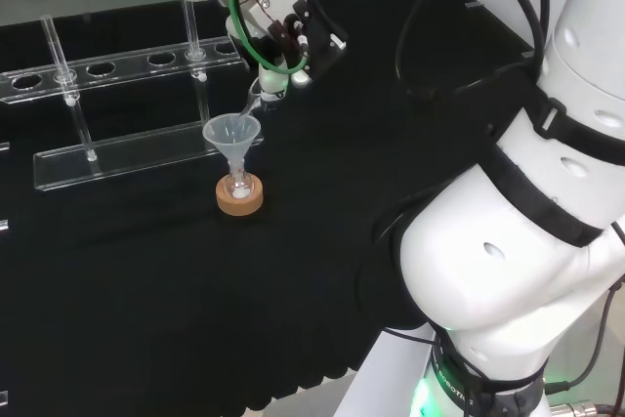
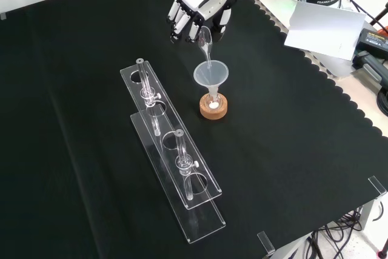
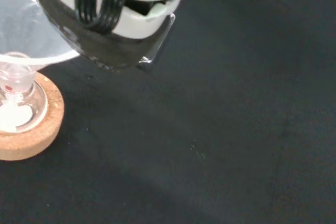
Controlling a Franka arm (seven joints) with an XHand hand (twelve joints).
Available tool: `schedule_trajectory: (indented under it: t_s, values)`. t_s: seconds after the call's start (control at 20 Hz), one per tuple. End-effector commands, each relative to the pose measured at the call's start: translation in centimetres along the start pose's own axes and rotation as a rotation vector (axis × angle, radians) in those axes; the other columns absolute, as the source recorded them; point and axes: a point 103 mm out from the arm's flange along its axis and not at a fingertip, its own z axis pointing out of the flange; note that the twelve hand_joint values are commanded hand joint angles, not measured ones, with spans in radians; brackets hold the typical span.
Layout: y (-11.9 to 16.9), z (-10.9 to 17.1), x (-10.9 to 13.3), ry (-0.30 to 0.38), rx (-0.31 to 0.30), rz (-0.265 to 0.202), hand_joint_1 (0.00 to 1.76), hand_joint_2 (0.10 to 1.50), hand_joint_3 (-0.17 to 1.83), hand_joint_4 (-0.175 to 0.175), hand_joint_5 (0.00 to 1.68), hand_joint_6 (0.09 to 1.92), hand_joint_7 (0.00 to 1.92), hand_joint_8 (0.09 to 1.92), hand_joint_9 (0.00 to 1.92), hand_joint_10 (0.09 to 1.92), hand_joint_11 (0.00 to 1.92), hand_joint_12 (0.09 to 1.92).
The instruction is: Pour all the NaCl from the weighing funnel into the round-bottom flask.
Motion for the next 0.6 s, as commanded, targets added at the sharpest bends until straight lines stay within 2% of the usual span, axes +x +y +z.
schedule_trajectory:
  t_s: [0.05, 0.6]
  values:
    - [-0.05, -0.11, 0.0, -0.024, -0.007, -0.006, 1.14, 0.67, 0.55, 0.175, 1.4, 0.38, 0.53, 0.68, 0.99, 0.3, 0.86, 1.01]
    - [-0.13, -0.86, 0.35, -0.074, -0.001, 0.01, 1.14, 0.67, 0.55, 0.175, 1.4, 0.38, 0.53, 0.68, 0.99, 0.3, 0.86, 1.01]
